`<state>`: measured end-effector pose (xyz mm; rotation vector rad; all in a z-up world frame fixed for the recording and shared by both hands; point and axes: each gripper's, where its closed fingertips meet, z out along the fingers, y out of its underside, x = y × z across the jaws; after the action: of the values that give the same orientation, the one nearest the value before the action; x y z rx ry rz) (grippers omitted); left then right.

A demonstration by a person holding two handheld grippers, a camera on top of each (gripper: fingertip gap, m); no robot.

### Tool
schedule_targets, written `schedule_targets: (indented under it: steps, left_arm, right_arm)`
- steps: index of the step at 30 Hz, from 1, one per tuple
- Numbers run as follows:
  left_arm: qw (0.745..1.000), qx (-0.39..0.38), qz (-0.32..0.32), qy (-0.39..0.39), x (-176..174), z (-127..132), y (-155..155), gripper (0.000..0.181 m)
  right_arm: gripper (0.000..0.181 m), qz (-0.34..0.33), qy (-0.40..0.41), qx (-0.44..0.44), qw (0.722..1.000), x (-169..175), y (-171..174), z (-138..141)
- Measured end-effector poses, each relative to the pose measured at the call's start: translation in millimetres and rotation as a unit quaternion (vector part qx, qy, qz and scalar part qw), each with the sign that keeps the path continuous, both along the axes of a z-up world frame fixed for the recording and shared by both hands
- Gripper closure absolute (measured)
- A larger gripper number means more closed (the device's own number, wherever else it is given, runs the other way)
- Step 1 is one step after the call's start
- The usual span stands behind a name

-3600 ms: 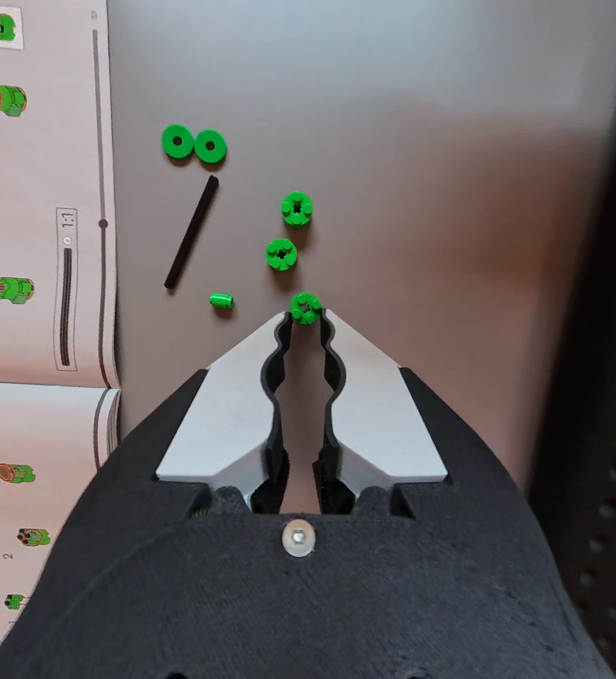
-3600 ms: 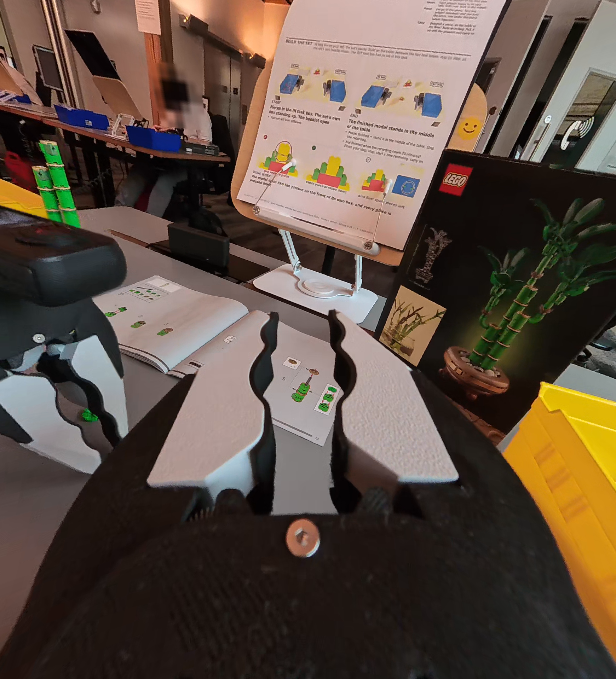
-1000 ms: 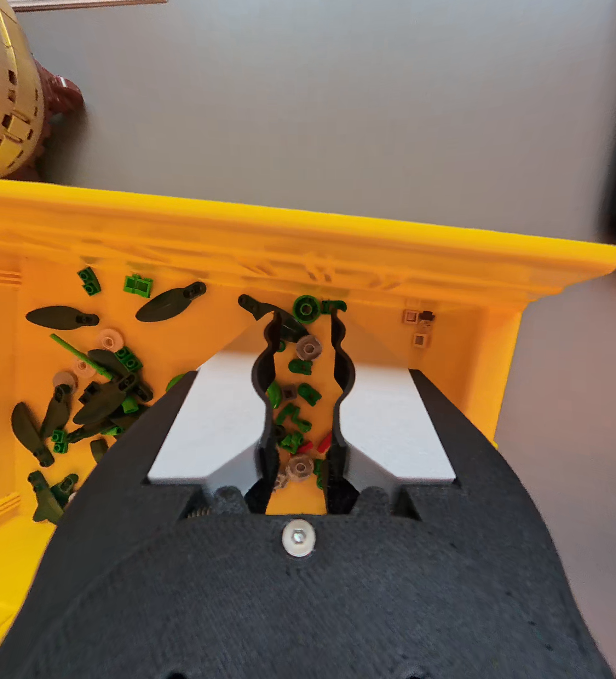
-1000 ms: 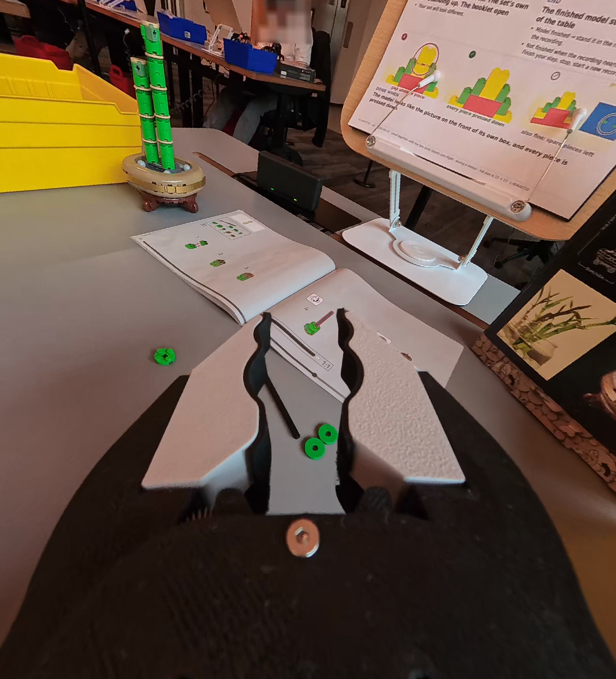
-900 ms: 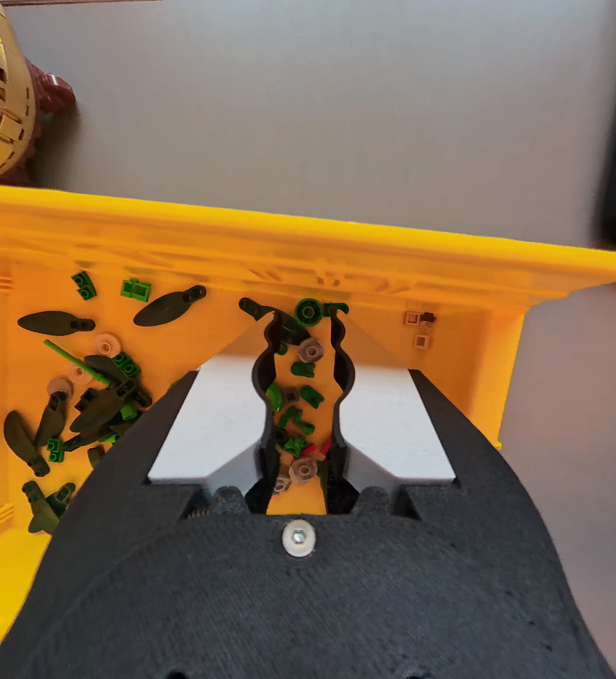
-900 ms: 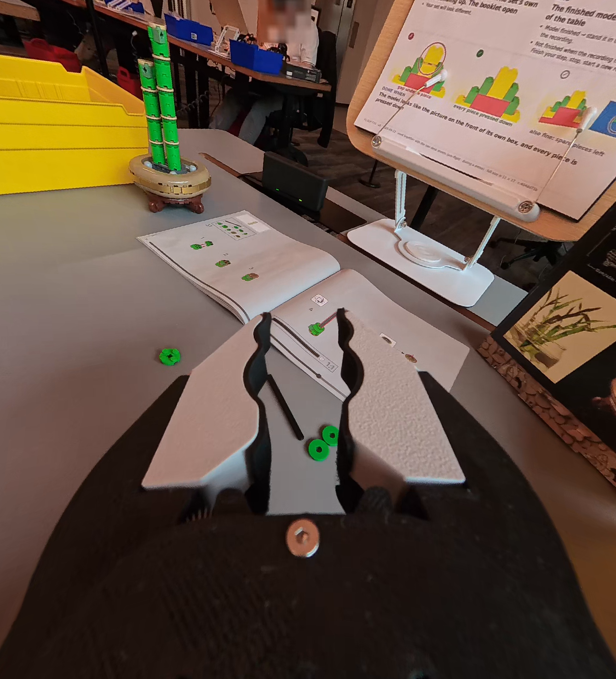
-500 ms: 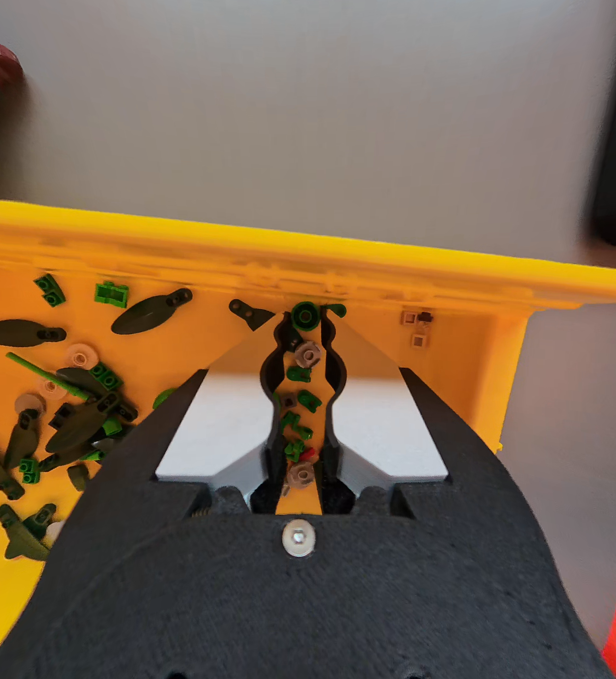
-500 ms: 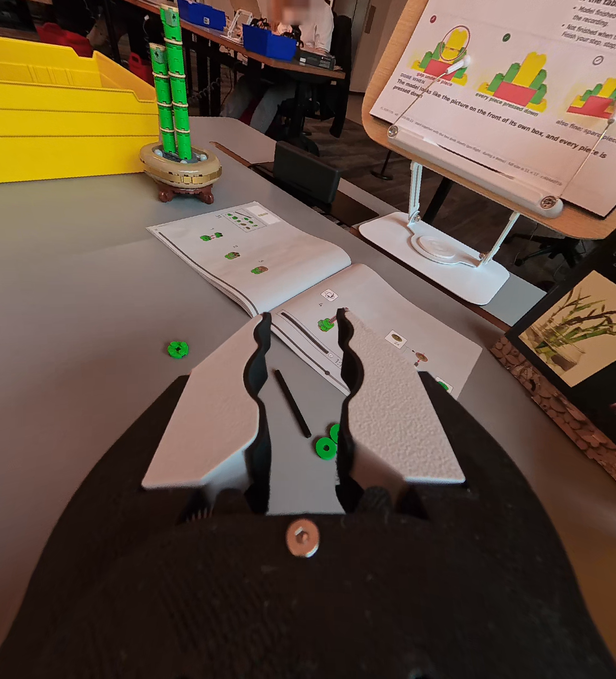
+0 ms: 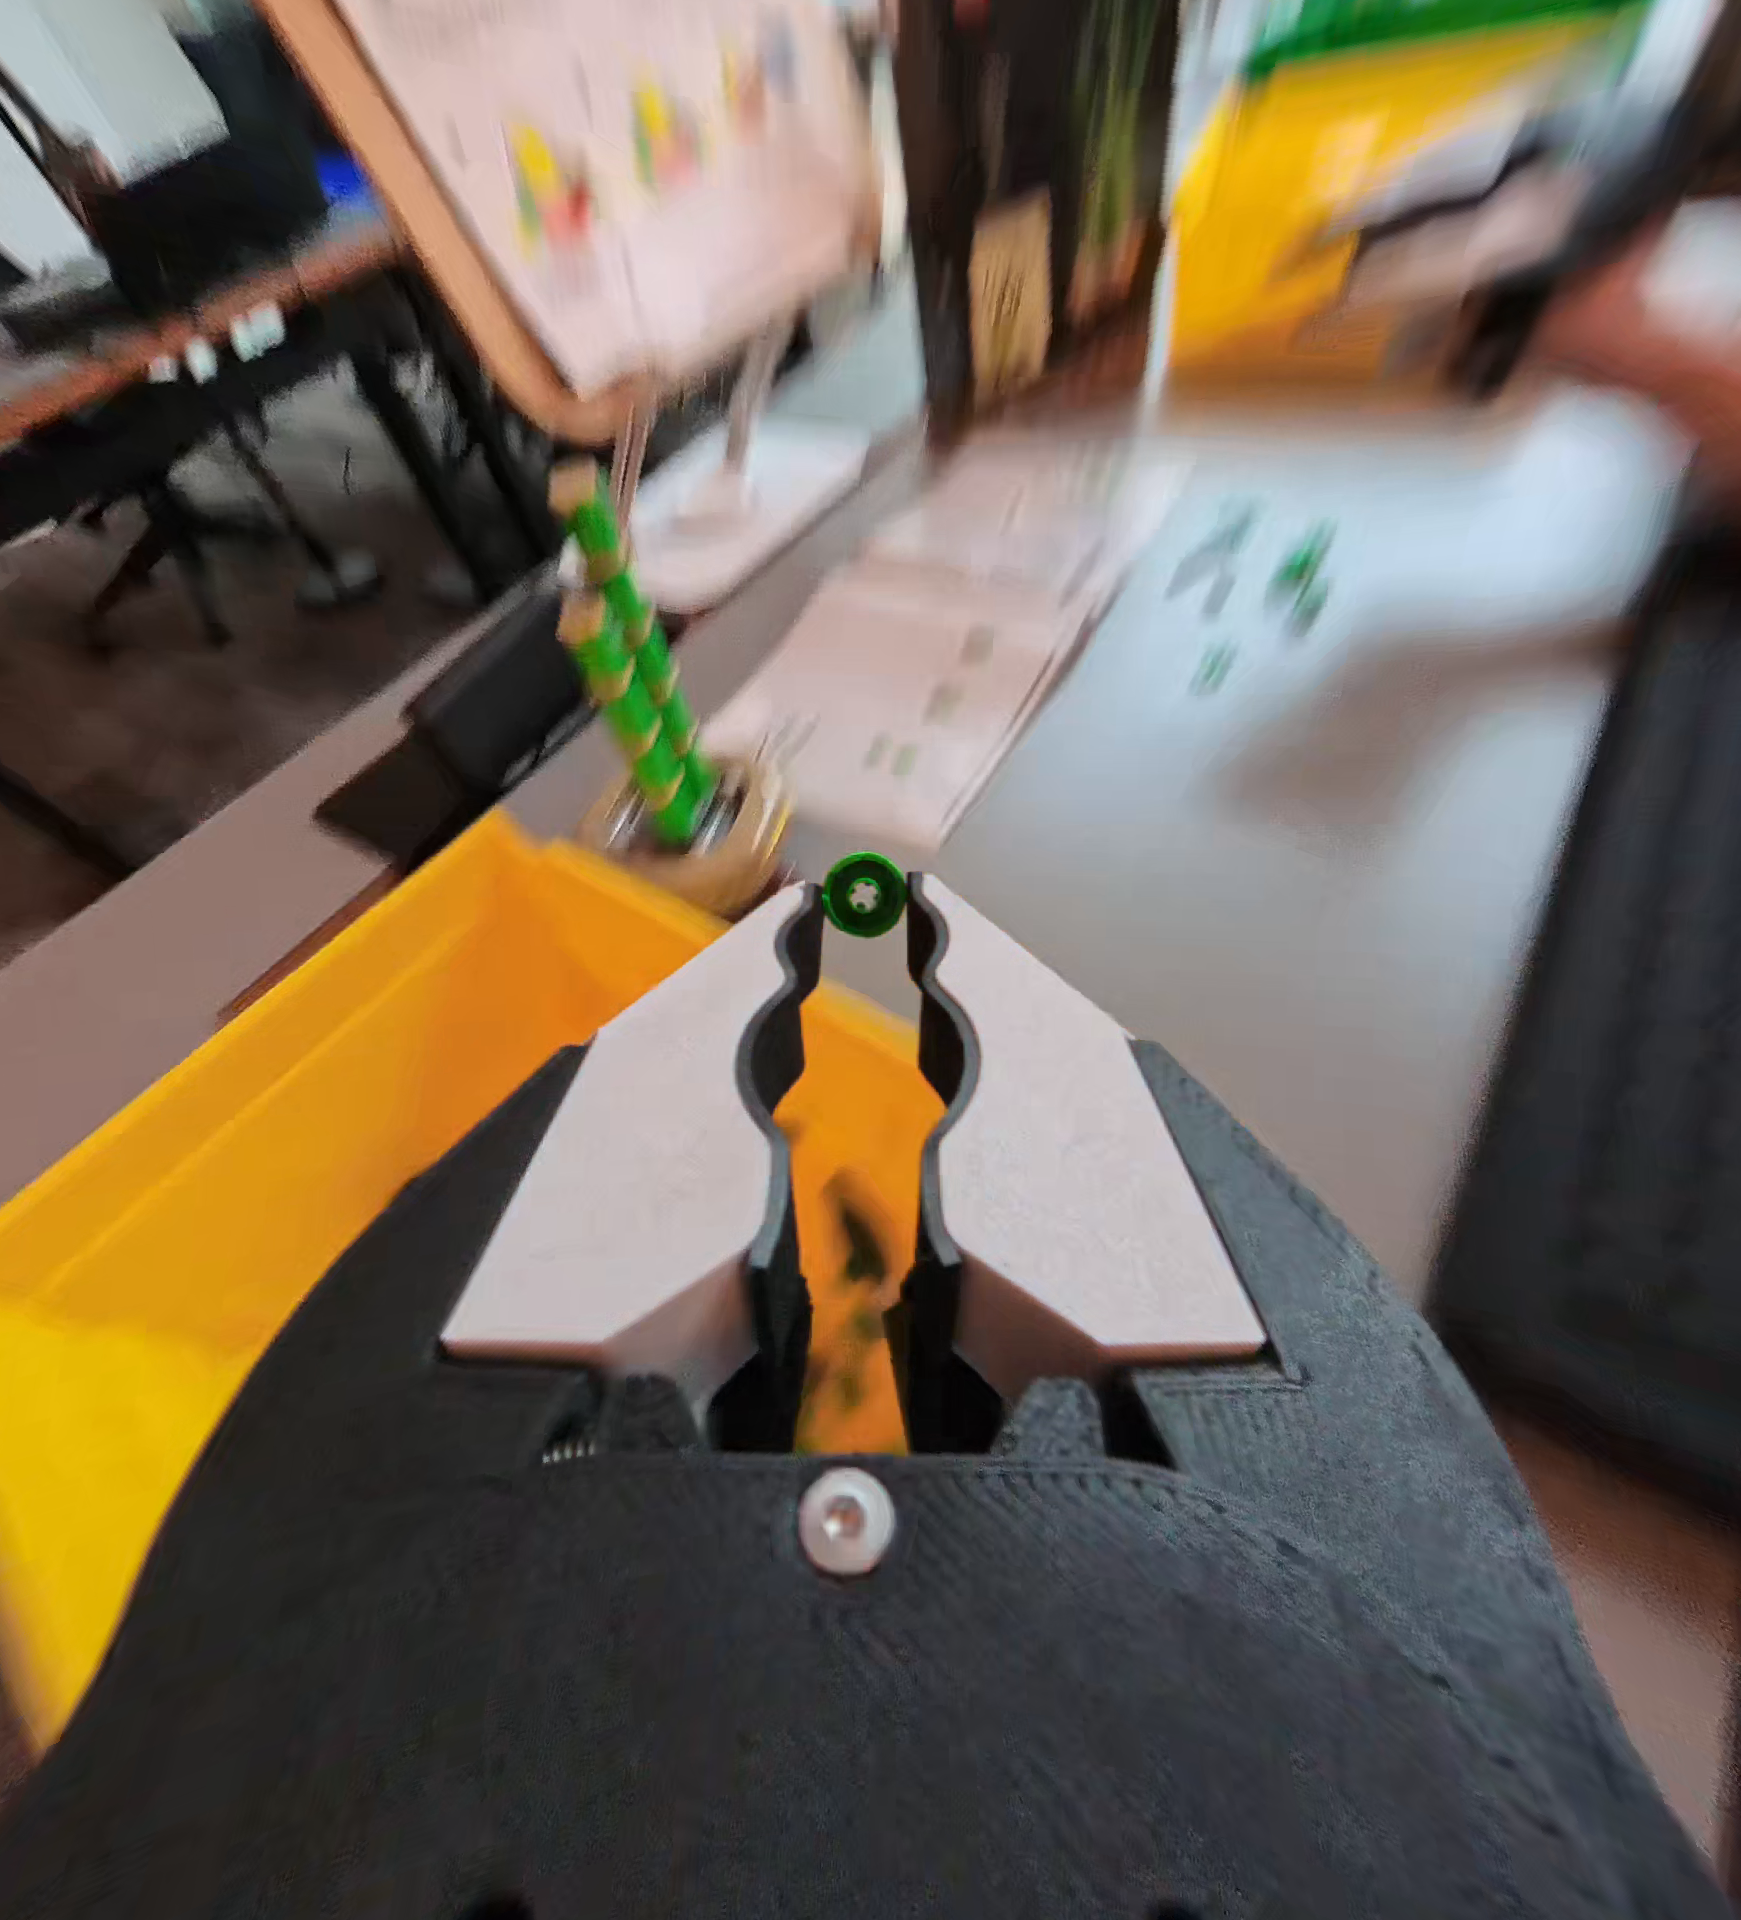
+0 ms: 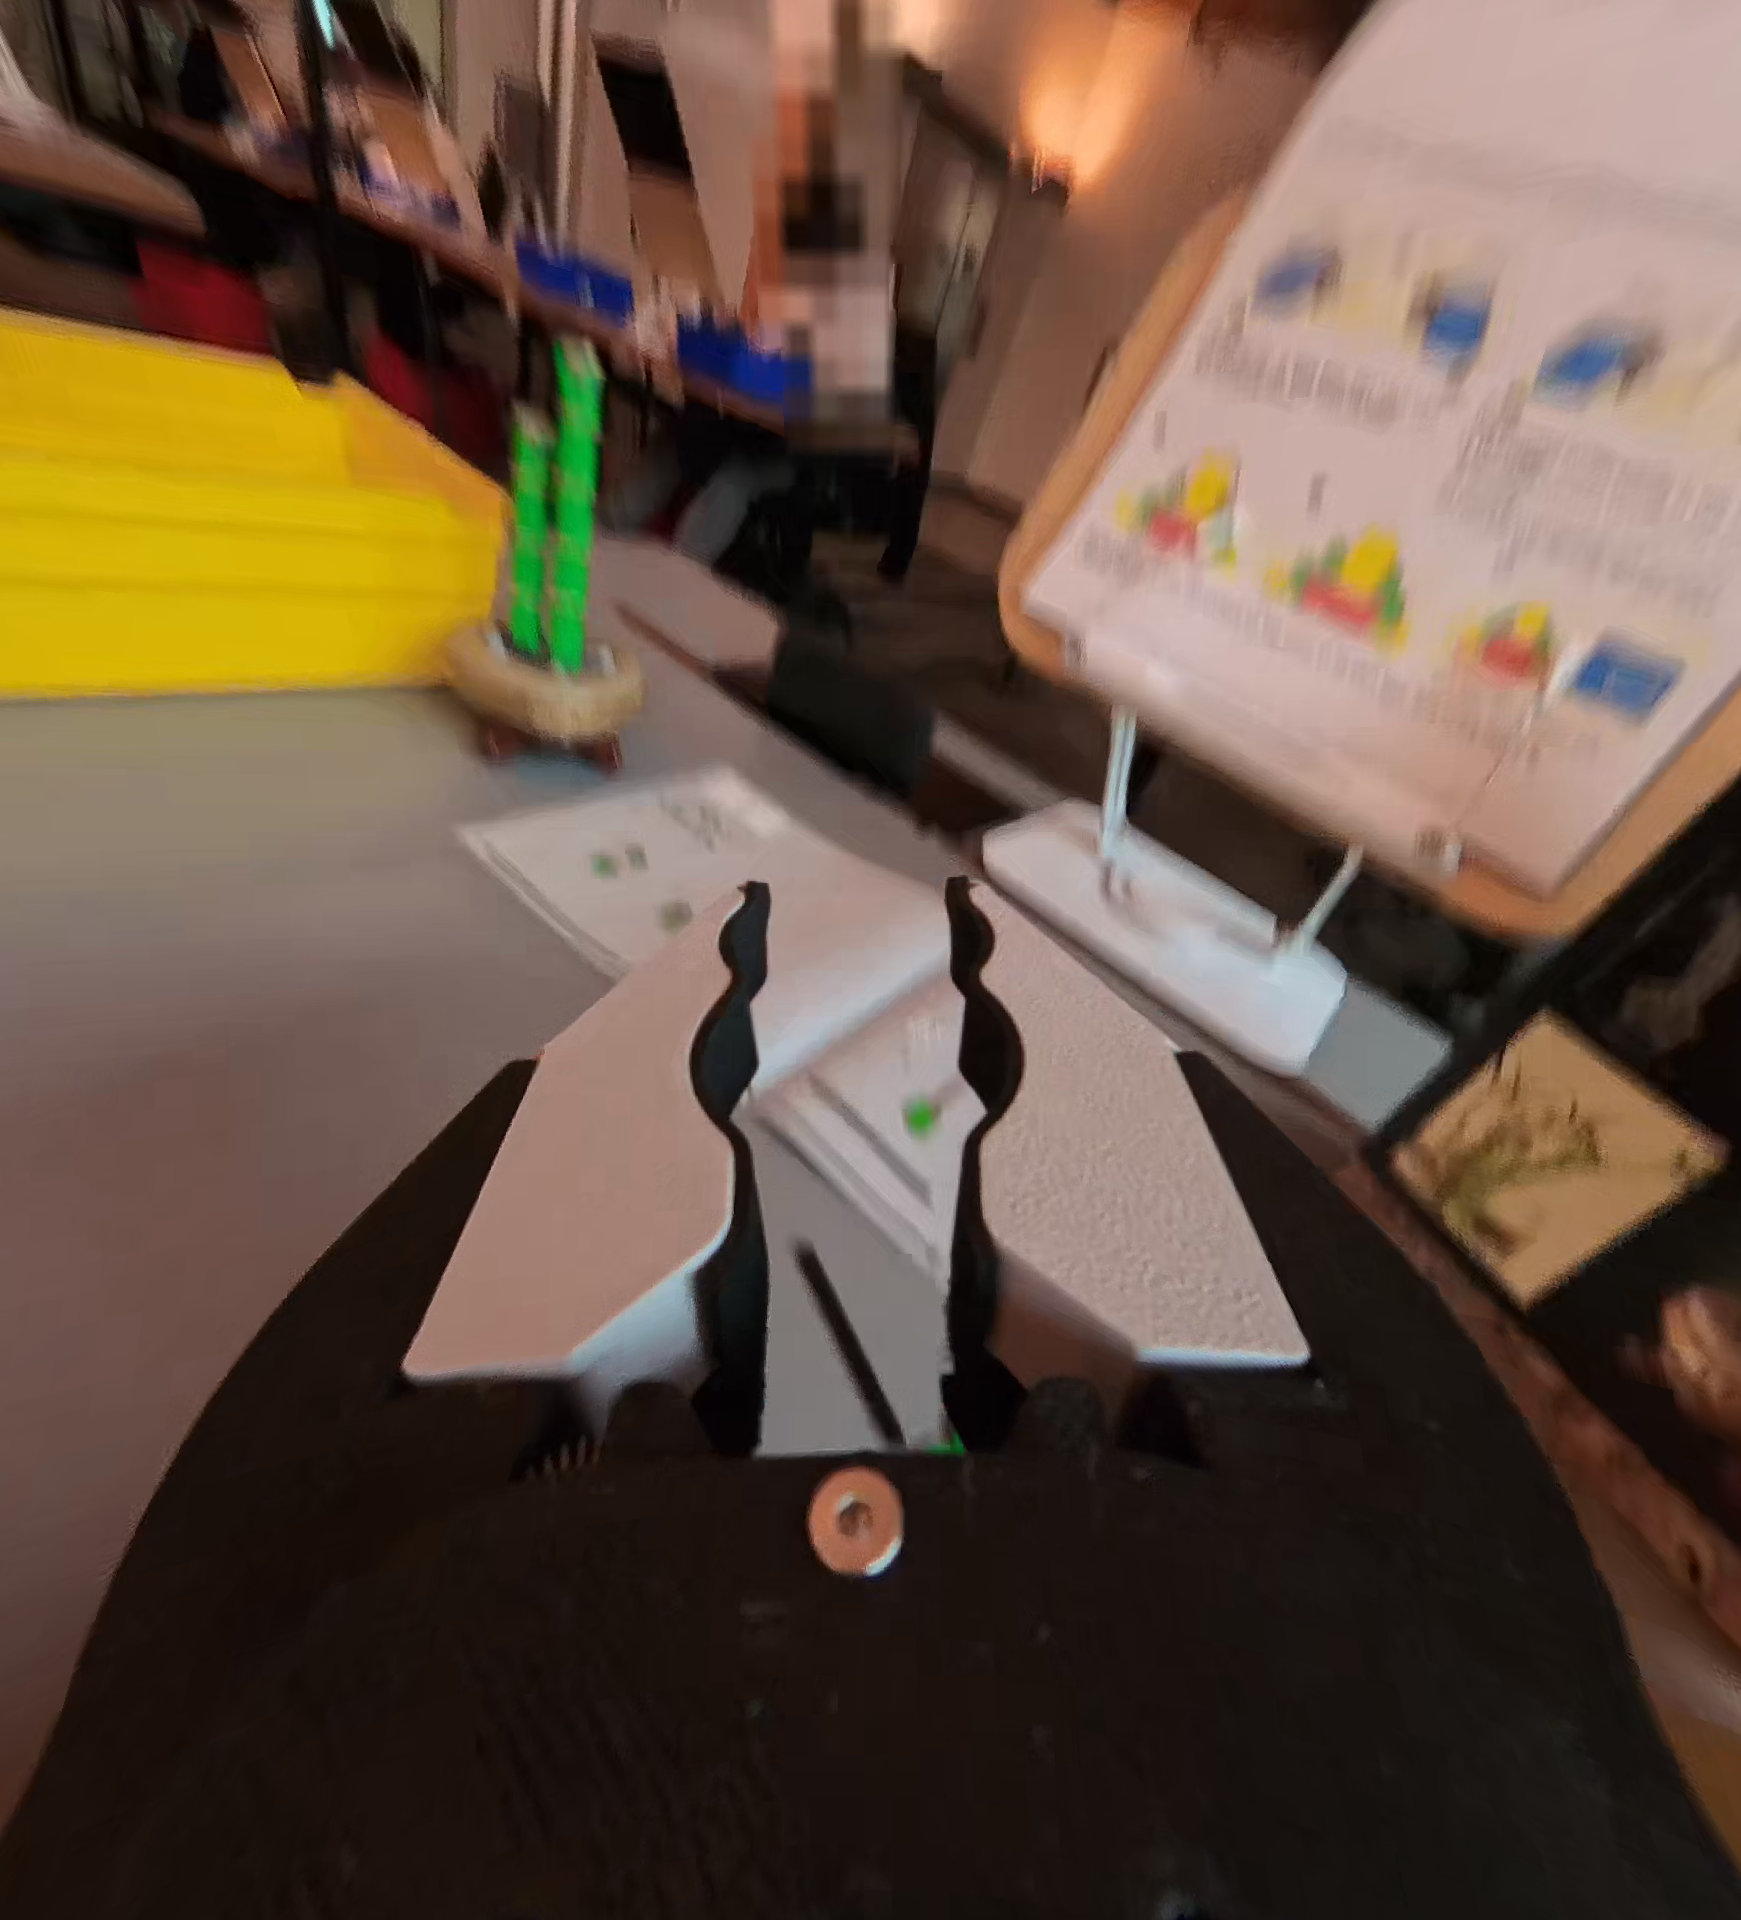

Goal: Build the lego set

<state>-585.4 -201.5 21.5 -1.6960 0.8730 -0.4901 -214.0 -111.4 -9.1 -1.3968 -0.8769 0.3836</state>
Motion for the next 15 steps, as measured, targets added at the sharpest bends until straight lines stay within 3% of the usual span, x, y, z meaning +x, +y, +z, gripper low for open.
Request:
schedule_targets:
  steps: [2,5,8,11,15]
  left_arm:
    - [0.987,-0.022,-0.034,-0.157,37,33,-16,0.167]
    - [0.942,-0.095,-0.093,-0.309,92,49,-35,0.167]
    - [0.896,-0.17,-0.167,-0.374,147,48,-57,0.168]
    - [0.855,-0.222,-0.226,-0.411,184,50,-77,0.169]
    - [0.844,-0.239,-0.249,-0.412,209,45,-88,0.169]
  right_arm:
    - [0.147,0.043,0.028,0.114,0.992,-39,-40,49]
    - [0.145,0.107,0.0,0.226,0.968,-102,-98,80]
    - [0.139,0.198,-0.018,0.232,0.952,-150,-142,83]
    - [0.139,0.251,-0.038,0.232,0.939,-165,-173,84]
    - [0.147,0.245,-0.093,0.239,0.935,-158,-184,71]
